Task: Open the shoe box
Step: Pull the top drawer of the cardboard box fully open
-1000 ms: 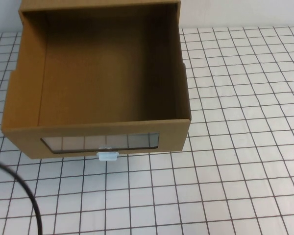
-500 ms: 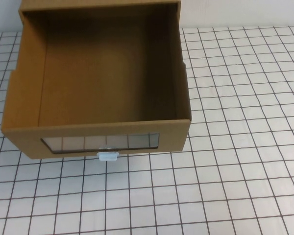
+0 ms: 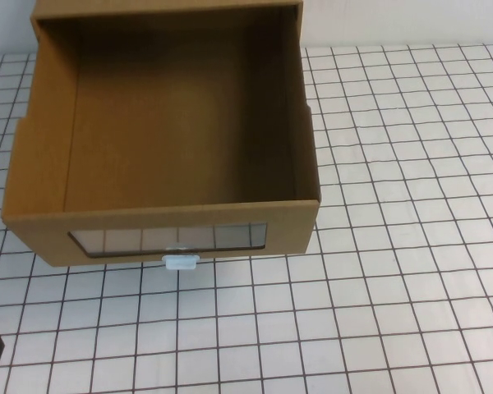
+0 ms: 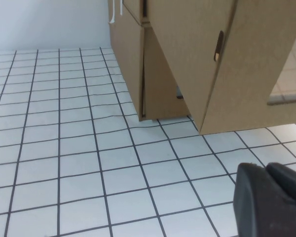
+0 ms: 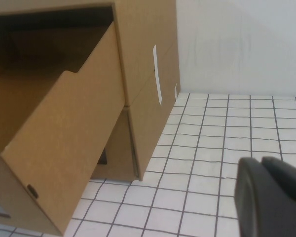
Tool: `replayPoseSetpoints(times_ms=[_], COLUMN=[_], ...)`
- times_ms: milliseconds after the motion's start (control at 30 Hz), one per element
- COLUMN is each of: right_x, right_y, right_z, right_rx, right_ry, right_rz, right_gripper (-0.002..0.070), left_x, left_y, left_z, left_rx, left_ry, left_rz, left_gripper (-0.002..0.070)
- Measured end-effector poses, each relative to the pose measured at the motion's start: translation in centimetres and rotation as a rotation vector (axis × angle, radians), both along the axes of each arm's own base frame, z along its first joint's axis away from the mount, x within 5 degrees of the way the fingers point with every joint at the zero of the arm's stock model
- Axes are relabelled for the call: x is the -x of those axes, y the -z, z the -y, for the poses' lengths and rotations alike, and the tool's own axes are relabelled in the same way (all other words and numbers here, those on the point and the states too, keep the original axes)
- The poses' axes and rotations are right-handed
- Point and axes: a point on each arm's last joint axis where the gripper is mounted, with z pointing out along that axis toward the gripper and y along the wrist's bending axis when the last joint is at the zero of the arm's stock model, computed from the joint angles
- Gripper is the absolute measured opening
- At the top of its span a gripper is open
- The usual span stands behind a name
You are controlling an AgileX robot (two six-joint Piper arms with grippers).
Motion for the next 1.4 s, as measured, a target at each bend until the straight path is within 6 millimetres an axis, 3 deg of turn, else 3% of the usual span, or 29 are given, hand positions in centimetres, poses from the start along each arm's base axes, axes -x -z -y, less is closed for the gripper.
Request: replayPoseSetpoints(times_ms=[700,833,967,1133,1233,1400], right_x=[0.1,1.1,3.3,5.8,6.6,6.7], right_y=[0.5,1.6,4.4,7.3,7.3,8.0], right_z=[0.4,2.4,4.4,5.1,5.2,5.4], right_rx=[0.043,0.050,0.032,0.010,-0.003,-0.002], right_ry=[0.029,0.163,0.309,0.385,0.395,0.408], right_rz=[-0.053,-0.065,-0.019,0.086,0.138,0.071], right_gripper=[-0.0013,-0.0013,-0.0013,-0.0013,-0.0013,-0.0013], left_x=[0.0,0.0,0.0,0.0,0.0,0.0], left_y=[0.0,0.0,0.0,0.0,0.0,0.0], left_z=[0.0,0.0,0.0,0.0,0.0,0.0], left_rx=[-0.001,-0.001,-0.001,0.000,0.000,0.000], left_ry=[0.003,0.003,0.003,0.003,0.003,0.003], left_rz=[-0.005,-0.005,-0.005,-0.005,-0.005,-0.005], left_gripper=[-0.0002,-0.0003,-0.0003,-0.0003,-0.0002,-0.0002])
